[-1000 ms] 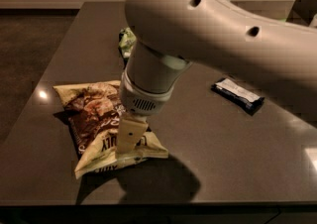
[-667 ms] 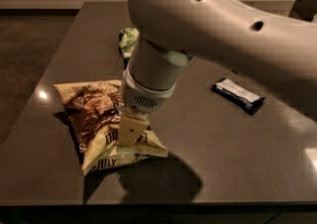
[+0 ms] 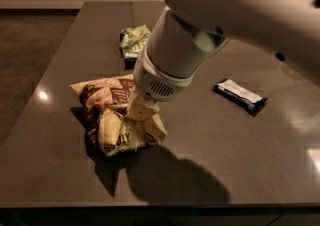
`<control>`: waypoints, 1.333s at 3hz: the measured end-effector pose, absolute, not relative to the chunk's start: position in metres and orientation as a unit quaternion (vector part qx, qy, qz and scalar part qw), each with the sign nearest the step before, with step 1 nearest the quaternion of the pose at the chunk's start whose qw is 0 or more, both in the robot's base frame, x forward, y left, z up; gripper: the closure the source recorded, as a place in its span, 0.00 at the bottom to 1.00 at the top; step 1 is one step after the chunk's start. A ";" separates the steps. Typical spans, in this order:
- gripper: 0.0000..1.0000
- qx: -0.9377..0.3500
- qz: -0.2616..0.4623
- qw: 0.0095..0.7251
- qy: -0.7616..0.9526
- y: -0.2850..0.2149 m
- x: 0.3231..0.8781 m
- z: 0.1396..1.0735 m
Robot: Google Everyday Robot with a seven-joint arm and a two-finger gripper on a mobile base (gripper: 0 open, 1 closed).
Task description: Pick brown chip bag
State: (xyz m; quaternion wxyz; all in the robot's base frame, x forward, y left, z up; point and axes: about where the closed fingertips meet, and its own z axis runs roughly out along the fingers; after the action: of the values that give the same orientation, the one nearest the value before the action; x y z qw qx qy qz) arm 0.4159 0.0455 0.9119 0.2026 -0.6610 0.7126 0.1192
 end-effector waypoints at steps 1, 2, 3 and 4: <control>1.00 -0.651 0.136 0.227 0.712 0.039 0.418 0.938; 1.00 -0.649 0.156 0.256 0.699 0.037 0.421 0.977; 1.00 -0.652 0.173 0.286 0.680 0.036 0.420 1.014; 1.00 -0.658 0.198 0.303 0.660 0.037 0.414 1.034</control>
Offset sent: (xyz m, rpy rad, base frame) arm 0.0144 -0.0151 0.1068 0.2239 -0.0375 0.0190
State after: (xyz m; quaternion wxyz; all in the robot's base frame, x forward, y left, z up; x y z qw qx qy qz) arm 0.4143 0.0373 1.0337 0.3032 -0.6581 0.6600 0.1985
